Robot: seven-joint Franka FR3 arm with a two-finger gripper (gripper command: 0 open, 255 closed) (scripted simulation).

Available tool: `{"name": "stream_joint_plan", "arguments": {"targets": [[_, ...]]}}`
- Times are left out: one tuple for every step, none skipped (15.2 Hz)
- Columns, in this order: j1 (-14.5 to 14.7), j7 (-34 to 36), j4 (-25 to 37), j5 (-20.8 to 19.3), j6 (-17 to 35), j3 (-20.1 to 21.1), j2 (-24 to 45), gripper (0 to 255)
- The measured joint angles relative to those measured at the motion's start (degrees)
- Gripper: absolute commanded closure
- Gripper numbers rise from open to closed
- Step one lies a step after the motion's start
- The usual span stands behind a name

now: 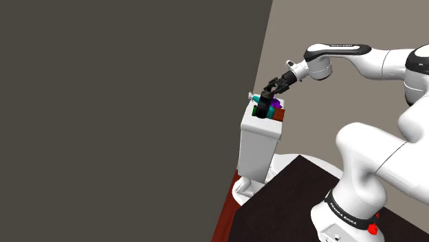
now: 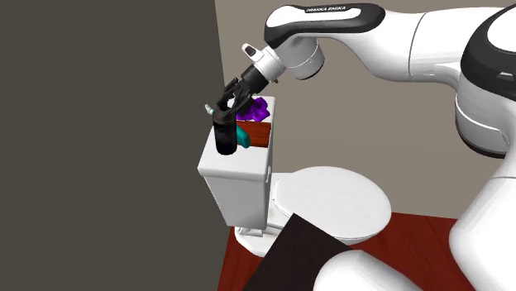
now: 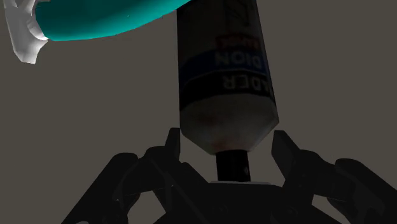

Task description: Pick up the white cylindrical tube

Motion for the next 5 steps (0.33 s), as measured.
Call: {"name": "stream_joint_plan", "arguments": {"targets": [[-0.3,0.2,0.1,0.2,-0.4,0.4,0.3,255],[-0.3,0.5,0.1,0.4,-0.5,0.7,0.6,255],[-0.5,0.7,0.3,0.5,-0.9,1.1,0.9,255],[-0.3,1.1,1.0,0.7,-1.5,1.4,1.1,255],[-0.4,1.2,1.3,0.8,-1.9,1.5,1.2,255]]}}
